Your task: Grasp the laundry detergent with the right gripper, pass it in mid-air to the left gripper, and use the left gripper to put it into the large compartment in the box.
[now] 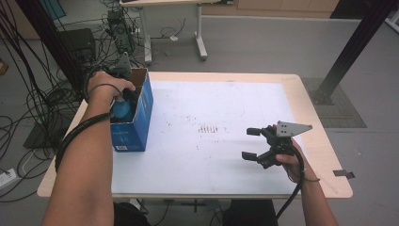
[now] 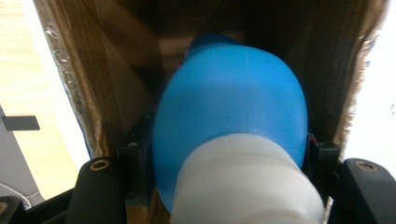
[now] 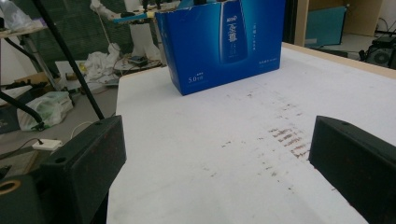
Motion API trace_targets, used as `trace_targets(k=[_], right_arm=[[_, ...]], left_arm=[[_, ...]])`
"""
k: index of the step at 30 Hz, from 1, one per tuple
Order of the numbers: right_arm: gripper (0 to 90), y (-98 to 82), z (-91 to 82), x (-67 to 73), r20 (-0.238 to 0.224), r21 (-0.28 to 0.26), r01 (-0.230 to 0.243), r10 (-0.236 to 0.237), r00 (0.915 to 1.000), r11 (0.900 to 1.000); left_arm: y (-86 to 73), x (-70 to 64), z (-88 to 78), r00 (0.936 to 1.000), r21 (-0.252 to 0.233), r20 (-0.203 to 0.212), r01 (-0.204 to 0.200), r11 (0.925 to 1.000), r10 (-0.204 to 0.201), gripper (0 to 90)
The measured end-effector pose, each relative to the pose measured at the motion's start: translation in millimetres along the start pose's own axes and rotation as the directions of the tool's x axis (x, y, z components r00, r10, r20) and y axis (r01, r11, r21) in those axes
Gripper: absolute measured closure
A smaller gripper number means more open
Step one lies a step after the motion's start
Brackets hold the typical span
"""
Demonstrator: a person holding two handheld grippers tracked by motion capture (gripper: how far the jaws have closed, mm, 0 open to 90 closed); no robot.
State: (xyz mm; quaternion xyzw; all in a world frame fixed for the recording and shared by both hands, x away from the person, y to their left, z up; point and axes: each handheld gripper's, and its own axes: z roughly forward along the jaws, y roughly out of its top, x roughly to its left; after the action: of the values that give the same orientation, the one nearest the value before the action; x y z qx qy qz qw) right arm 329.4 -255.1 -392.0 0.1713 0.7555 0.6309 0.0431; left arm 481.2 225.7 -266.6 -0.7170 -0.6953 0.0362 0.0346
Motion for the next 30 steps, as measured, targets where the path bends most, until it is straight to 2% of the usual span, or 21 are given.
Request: trace_targets(k=[30], right_arm=[[3.7,-3.8,3.0,0.4,-0.004,0.000,-0.010,0.010,0.9999,1.000]], left_arm=[[0.0,1.9,3.7,1.0000,-0.002,0.007,0.001,1.0000,-0.001,36.5]])
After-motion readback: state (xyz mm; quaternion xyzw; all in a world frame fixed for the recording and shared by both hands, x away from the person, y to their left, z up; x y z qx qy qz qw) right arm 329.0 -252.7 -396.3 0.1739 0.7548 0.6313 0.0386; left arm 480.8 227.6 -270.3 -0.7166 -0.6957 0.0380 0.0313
